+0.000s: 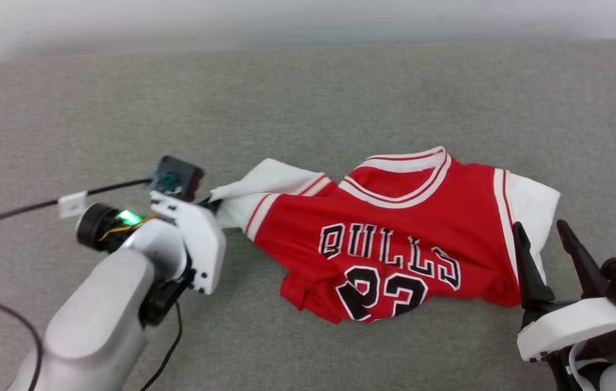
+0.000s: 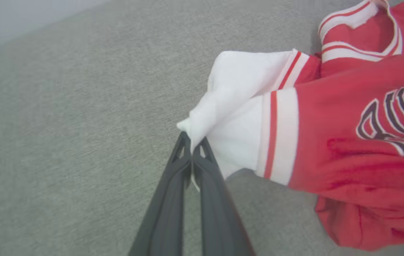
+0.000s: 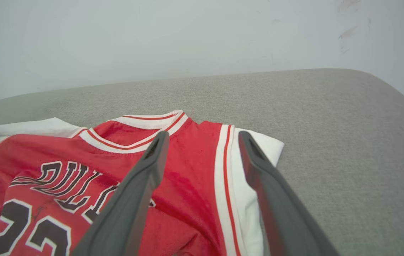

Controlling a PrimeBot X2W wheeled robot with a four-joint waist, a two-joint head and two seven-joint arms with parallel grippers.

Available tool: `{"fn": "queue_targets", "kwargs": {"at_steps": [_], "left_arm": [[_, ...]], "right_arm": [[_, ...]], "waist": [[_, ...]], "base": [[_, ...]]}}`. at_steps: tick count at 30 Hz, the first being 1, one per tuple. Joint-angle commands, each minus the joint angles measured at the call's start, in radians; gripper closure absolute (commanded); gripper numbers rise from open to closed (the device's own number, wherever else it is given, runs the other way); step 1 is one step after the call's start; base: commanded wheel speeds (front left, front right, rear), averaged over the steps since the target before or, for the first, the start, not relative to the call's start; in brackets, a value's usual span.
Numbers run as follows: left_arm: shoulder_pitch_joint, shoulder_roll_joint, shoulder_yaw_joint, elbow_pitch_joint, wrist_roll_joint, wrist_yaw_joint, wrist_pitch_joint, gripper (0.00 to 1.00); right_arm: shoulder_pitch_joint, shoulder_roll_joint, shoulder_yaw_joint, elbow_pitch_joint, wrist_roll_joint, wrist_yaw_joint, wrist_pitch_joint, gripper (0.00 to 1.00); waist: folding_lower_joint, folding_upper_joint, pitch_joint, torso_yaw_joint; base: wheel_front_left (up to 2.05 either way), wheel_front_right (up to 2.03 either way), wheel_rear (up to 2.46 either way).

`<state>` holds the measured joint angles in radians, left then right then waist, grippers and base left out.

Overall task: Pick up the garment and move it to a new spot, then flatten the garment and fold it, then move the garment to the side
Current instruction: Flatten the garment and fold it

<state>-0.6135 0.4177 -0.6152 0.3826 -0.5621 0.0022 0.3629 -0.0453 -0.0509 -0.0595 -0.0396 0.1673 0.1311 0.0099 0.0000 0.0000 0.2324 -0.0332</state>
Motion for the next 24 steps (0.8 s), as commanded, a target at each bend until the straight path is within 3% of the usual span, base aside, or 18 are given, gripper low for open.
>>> {"fn": "queue_targets", "kwargs": {"at_steps": [1, 8, 12, 13, 14, 15, 24], "left_arm": [[0.041, 0.018, 0.013, -0.023, 0.003, 0.024, -0.017, 1.00], [0.323, 0.070, 0.104, -0.140, -0.095, 0.156, -0.057, 1.00], [0.465, 0.045, 0.122, -0.135, -0.165, 0.181, -0.071, 0.96], [0.488, 0.035, 0.121, -0.127, -0.176, 0.179, -0.077, 0.63], [0.502, 0.022, 0.121, -0.120, -0.186, 0.177, -0.087, 0.24], [0.510, 0.013, 0.123, -0.116, -0.191, 0.173, -0.100, 0.00], [0.464, -0.009, 0.164, -0.141, -0.109, 0.192, -0.353, 0.00]], "right_arm": [[0.010, 0.001, -0.006, -0.004, -0.003, -0.001, 0.007, 0.00], [0.033, 0.001, -0.010, -0.007, 0.002, -0.001, 0.029, 0.00], [0.047, 0.001, -0.012, -0.015, 0.006, -0.001, 0.041, 0.00], [0.051, 0.001, -0.014, -0.017, 0.007, -0.001, 0.044, 0.00], [0.055, 0.001, -0.018, -0.018, 0.006, -0.001, 0.048, 0.00], [0.055, 0.001, -0.019, -0.019, 0.006, -0.001, 0.052, 0.00], [0.084, 0.001, -0.049, -0.017, -0.004, -0.001, 0.096, 0.00]], "waist": [[0.0000, 0.0000, -0.025, 0.031], [0.0000, 0.0000, -0.063, 0.078], [0.0000, 0.0000, -0.074, 0.091], [0.0000, 0.0000, -0.076, 0.094], [0.0000, 0.0000, -0.081, 0.099], [0.0000, 0.0000, -0.086, 0.103], [0.0000, 0.0000, -0.156, 0.108]], "base": [[0.00, 0.00, 0.00], [0.00, 0.00, 0.00], [0.00, 0.00, 0.00], [0.00, 0.00, 0.00], [0.00, 0.00, 0.00], [0.00, 0.00, 0.00], [0.00, 0.00, 0.00]]}}
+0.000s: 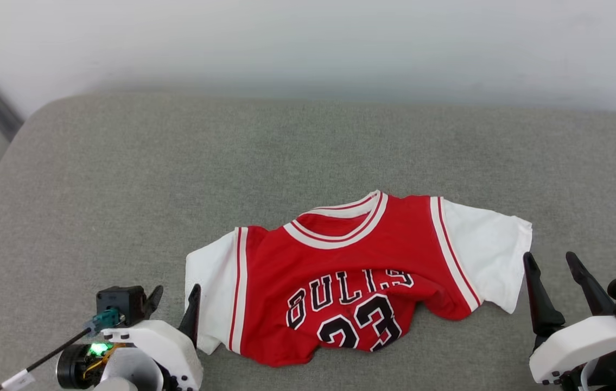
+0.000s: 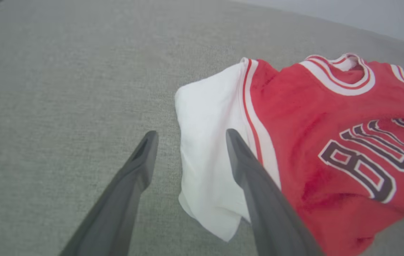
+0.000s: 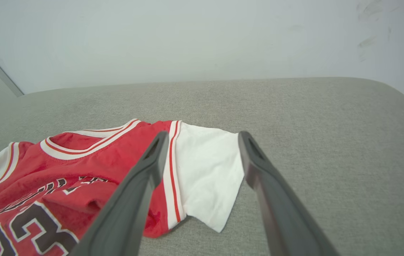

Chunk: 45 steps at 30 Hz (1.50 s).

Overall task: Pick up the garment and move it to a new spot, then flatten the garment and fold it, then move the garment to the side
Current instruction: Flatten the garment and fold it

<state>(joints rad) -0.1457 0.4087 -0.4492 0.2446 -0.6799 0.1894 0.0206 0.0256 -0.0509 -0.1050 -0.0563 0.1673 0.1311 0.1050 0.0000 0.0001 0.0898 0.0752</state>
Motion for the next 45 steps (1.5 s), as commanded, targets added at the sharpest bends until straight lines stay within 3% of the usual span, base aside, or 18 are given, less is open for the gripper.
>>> {"fn": "queue_targets", "kwargs": {"at_steps": [1, 3, 5, 9, 15, 23, 29, 35, 36, 38, 41, 45], "left_arm": [[-0.008, 0.002, 0.002, -0.009, 0.022, 0.009, -0.040, 0.00], [-0.023, -0.003, 0.010, -0.049, 0.071, 0.028, -0.143, 0.00], [-0.025, -0.008, 0.009, -0.071, 0.091, 0.040, -0.180, 0.00], [-0.040, -0.017, 0.010, -0.114, 0.121, 0.057, -0.226, 0.00], [-0.086, -0.031, 0.006, -0.176, 0.149, 0.062, -0.248, 0.00], [-0.162, -0.050, -0.003, -0.207, 0.167, 0.048, -0.257, 0.00], [-0.200, -0.066, 0.002, -0.188, 0.165, 0.032, -0.270, 0.00], [-0.212, -0.080, 0.005, -0.158, 0.167, 0.021, -0.278, 0.00], [-0.213, -0.082, 0.007, -0.152, 0.166, 0.019, -0.279, 0.00], [-0.211, -0.086, 0.010, -0.141, 0.162, 0.015, -0.280, 0.00], [-0.193, -0.067, 0.013, -0.115, 0.145, 0.004, -0.258, 0.00], [-0.195, -0.020, 0.007, -0.092, 0.082, -0.046, -0.128, 0.00]], "right_arm": [[0.017, 0.001, -0.007, 0.002, -0.005, -0.001, 0.007, 0.00], [0.022, 0.001, -0.032, 0.002, -0.003, -0.001, 0.034, 0.00], [0.019, 0.001, -0.047, 0.013, 0.011, -0.001, 0.053, 0.00], [-0.019, 0.001, -0.089, 0.046, 0.031, -0.001, 0.103, 0.00], [-0.156, -0.014, -0.174, 0.180, 0.060, -0.001, 0.279, 0.00], [-0.411, -0.127, -0.127, 0.345, 0.111, -0.001, 0.588, 0.00], [-0.534, -0.180, -0.096, 0.438, 0.100, -0.001, 0.670, 0.00], [-0.517, -0.161, -0.065, 0.551, 0.115, -0.001, 0.757, 0.00], [-0.510, -0.157, -0.058, 0.562, 0.111, -0.001, 0.765, 0.51], [-0.501, -0.145, -0.051, 0.580, 0.124, -0.001, 0.770, 1.00], [-0.513, -0.156, -0.034, 0.551, 0.129, 0.000, 0.716, 1.00], [-0.524, -0.173, -0.014, 0.488, 0.128, -0.001, 0.645, 1.00]], "waist": [[0.0000, -0.0001, -0.022, -0.002], [0.0000, -0.0001, -0.039, -0.007], [0.0000, -0.0001, -0.042, -0.008], [0.0000, -0.0001, -0.029, -0.006], [0.0000, -0.0001, 0.050, 0.022], [0.0000, -0.0001, 0.187, 0.072], [0.0000, -0.0001, 0.253, 0.094], [0.0000, -0.0001, 0.271, 0.105], [0.0000, -0.0001, 0.272, 0.105], [0.0000, -0.0001, 0.270, 0.104], [0.0000, -0.0001, 0.243, 0.088], [0.0000, -0.0001, 0.202, 0.065]], "base": [[0.00, 0.00, 0.00], [0.00, 0.00, 0.00], [0.00, 0.00, 0.00], [0.00, 0.00, 0.00], [0.00, 0.00, 0.00], [0.00, 0.00, 0.00], [0.00, 0.00, 0.00], [0.00, 0.00, 0.00], [0.00, 0.00, 0.00], [0.00, 0.00, 0.00], [0.00, 0.00, 0.00], [0.00, 0.00, 0.00]]}}
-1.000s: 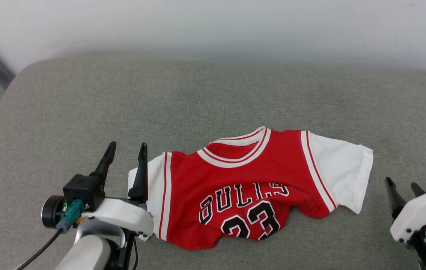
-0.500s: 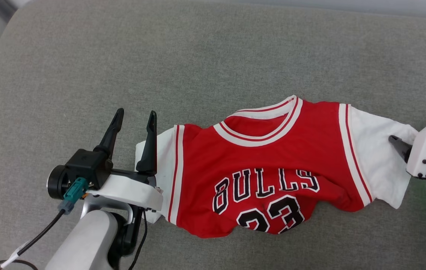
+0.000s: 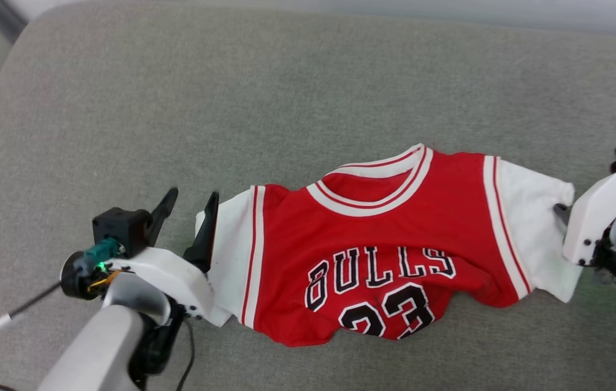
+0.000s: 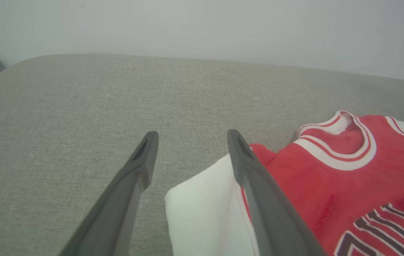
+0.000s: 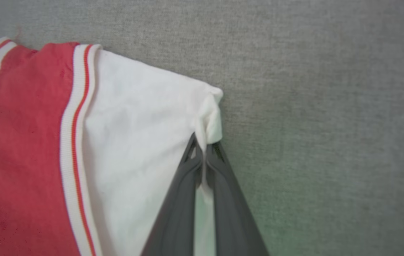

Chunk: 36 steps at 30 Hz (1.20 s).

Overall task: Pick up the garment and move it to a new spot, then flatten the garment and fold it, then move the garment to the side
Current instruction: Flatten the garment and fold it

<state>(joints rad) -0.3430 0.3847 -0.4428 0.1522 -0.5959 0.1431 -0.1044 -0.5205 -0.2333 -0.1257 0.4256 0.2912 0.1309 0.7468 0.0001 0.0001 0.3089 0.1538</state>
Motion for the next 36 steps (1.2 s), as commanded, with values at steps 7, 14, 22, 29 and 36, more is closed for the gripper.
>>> {"fn": "queue_targets", "kwargs": {"at_steps": [7, 14, 22, 29, 36], "left_arm": [[-0.038, 0.123, -0.027, 0.069, -0.202, -0.121, 0.442, 0.00], [-0.060, 0.170, -0.021, 0.158, -0.276, -0.117, 0.613, 0.00], [-0.056, 0.130, -0.080, 0.289, -0.346, -0.130, 0.804, 1.00], [-0.153, 0.149, -0.050, 0.264, -0.253, -0.113, 0.637, 1.00], [-0.252, 0.128, -0.022, 0.213, -0.155, -0.044, 0.473, 1.00]], "right_arm": [[0.066, 0.021, 0.054, -0.118, 0.022, 0.000, -0.035, 1.00], [0.095, 0.044, 0.080, -0.180, 0.045, 0.000, -0.035, 1.00], [0.105, 0.055, 0.099, -0.195, 0.066, -0.001, -0.063, 1.00], [0.090, 0.009, 0.136, -0.206, 0.062, -0.001, -0.150, 1.00], [0.038, -0.033, 0.138, -0.164, 0.047, -0.001, -0.226, 1.00]], "waist": [[-0.0001, -0.0001, -0.049, -0.087], [-0.0001, -0.0001, -0.009, -0.147], [-0.0001, -0.0001, 0.004, -0.174], [-0.0001, -0.0001, -0.054, -0.160], [-0.0001, -0.0001, -0.150, -0.123]], "base": [[0.00, 0.00, 0.00], [0.00, 0.00, 0.00], [0.00, 0.00, 0.00], [0.00, 0.00, 0.00], [0.00, 0.00, 0.00]]}}
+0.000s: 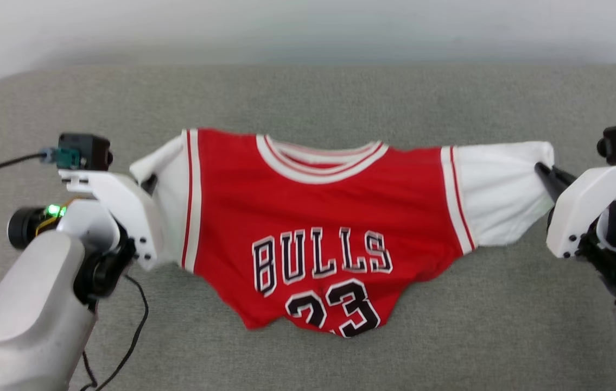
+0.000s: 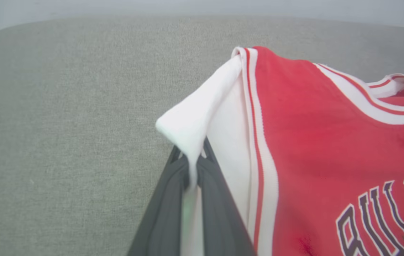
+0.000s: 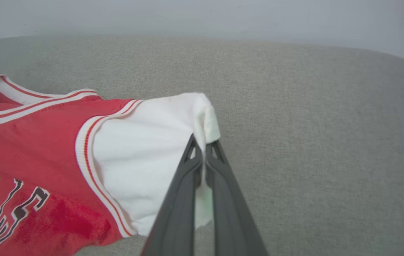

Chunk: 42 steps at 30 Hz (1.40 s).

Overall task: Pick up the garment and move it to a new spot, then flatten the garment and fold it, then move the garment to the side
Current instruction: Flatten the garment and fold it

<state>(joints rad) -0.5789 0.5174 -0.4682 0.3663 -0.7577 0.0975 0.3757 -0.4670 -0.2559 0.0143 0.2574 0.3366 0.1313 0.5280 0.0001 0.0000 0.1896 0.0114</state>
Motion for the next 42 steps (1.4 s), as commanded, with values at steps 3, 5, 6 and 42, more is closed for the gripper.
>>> {"fn": "queue_targets", "kwargs": {"at_steps": [3, 5, 6, 42], "left_arm": [[-0.084, -0.028, 0.008, 0.006, 0.027, 0.009, -0.050, 1.00], [-0.135, -0.042, 0.015, 0.029, 0.038, 0.012, -0.076, 1.00], [-0.164, -0.053, 0.015, 0.042, 0.046, 0.012, -0.089, 1.00], [-1.101, -0.128, 0.101, 0.467, 0.146, -0.131, -0.547, 1.00]], "right_arm": [[-0.071, -0.022, -0.004, 0.042, -0.004, -0.001, -0.032, 1.00], [-0.121, -0.032, -0.004, 0.072, -0.011, -0.001, -0.050, 1.00], [-0.148, -0.034, -0.004, 0.090, -0.005, -0.001, -0.058, 1.00], [-1.197, -0.071, 0.122, 0.432, -0.121, -0.001, -0.487, 1.00]], "waist": [[-0.0001, 0.0000, -0.057, 0.031], [-0.0001, 0.0000, -0.063, 0.034], [-0.0001, 0.0000, -0.063, 0.035], [-0.0001, 0.0000, 0.462, -0.024]], "base": [[0.00, 0.00, 0.00], [0.00, 0.00, 0.00], [0.00, 0.00, 0.00], [0.00, 0.00, 0.00]]}}
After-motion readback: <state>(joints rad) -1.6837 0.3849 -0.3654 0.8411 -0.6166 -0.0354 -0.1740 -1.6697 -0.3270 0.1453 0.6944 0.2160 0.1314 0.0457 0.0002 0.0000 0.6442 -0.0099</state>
